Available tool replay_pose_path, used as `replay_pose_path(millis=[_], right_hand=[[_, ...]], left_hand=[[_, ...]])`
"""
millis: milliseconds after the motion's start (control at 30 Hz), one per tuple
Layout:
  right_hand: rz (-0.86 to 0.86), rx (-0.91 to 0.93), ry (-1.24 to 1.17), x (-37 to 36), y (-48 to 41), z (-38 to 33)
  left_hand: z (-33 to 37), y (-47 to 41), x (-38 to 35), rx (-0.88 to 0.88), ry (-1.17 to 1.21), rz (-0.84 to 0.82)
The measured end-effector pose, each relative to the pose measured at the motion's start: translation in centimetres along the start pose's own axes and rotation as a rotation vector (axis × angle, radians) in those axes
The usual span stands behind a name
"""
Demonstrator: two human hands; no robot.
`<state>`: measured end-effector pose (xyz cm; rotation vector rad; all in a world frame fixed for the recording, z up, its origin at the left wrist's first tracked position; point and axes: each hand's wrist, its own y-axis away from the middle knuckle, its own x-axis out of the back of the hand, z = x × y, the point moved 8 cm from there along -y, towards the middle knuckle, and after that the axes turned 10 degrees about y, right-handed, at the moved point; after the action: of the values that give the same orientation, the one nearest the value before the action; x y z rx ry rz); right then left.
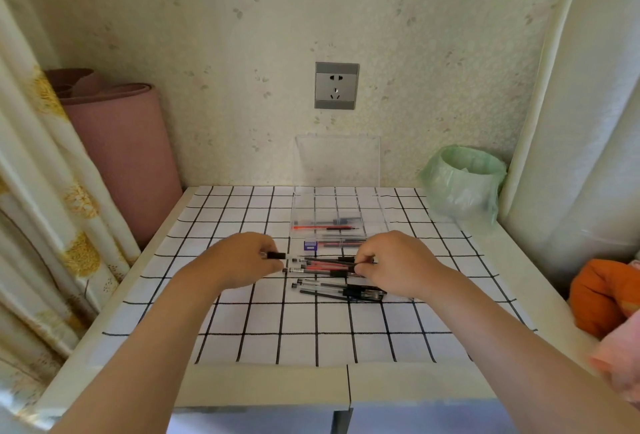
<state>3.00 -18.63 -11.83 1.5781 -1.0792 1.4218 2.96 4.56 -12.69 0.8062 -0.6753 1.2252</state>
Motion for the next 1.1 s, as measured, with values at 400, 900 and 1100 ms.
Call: replay_pose_path(millis=[400,900,1100], right_hand=[[0.005,0.078,-0.026,-0.4,0.1,-1.9],[-0.061,-0.114,-0.024,-0.8,0.5,3.4],[-0.084,-0.135,-0.059,-1.4,1.1,4.0]], left_hand=[[6.0,1.3,-2.3,-0.305,0.029,0.099],[5.0,0.8,-5.6,-0.252,-0.068,-0.113],[5.8,0.9,-7.1,-0.294,-0.134,-0.139]])
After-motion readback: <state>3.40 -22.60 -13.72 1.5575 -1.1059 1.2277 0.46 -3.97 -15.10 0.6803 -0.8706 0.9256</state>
